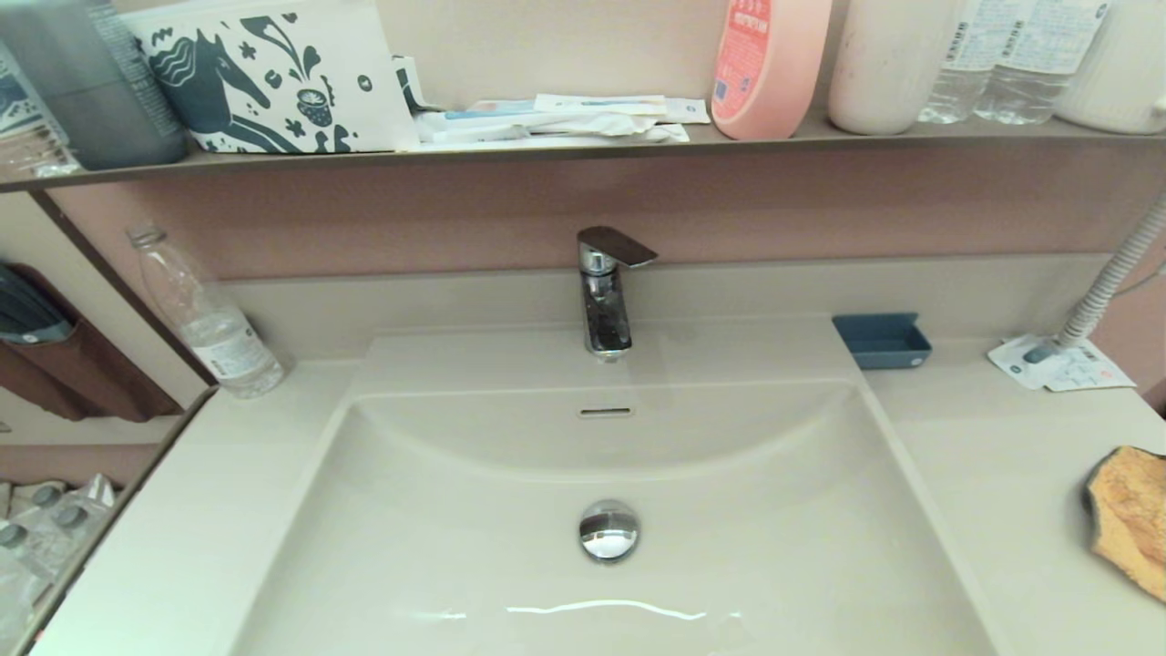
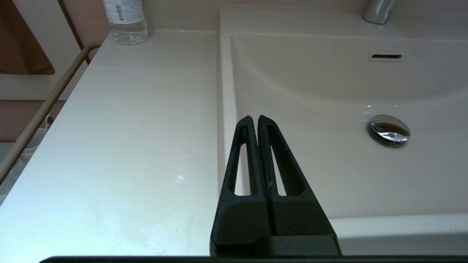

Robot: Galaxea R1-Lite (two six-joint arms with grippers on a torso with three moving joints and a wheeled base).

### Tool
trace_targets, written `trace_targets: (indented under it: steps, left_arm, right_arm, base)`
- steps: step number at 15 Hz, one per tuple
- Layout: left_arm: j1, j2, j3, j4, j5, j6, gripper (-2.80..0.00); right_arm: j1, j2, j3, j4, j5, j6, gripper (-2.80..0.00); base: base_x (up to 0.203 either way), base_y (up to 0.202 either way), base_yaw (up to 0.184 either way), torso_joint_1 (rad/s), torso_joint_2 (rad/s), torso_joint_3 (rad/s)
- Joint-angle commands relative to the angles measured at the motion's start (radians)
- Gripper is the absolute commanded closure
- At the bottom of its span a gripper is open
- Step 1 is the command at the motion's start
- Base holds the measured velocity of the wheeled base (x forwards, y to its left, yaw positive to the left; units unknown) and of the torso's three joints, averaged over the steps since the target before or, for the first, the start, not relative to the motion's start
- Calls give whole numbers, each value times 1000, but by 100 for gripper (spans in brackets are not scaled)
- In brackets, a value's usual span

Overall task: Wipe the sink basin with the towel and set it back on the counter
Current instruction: Pick up the cloth

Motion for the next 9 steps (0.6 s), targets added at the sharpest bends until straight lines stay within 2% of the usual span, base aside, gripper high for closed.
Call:
trace_targets:
  steps: [1, 7, 9]
  left_arm:
    - [0, 2, 0, -2, 1, -7, 0]
    - [0, 1, 0, -2, 2, -9, 0]
    - [0, 2, 0, -2, 3, -9, 0]
  right_arm:
    - [0, 0, 0, 0, 0, -3, 0]
    - [-4, 0, -2, 4, 0, -17, 0]
    - [-3, 17, -52, 24, -7, -14, 0]
  base:
    - [0, 0, 0, 0, 0, 0]
    - [0, 0, 0, 0, 0, 0]
    - [0, 0, 0, 0, 0, 0]
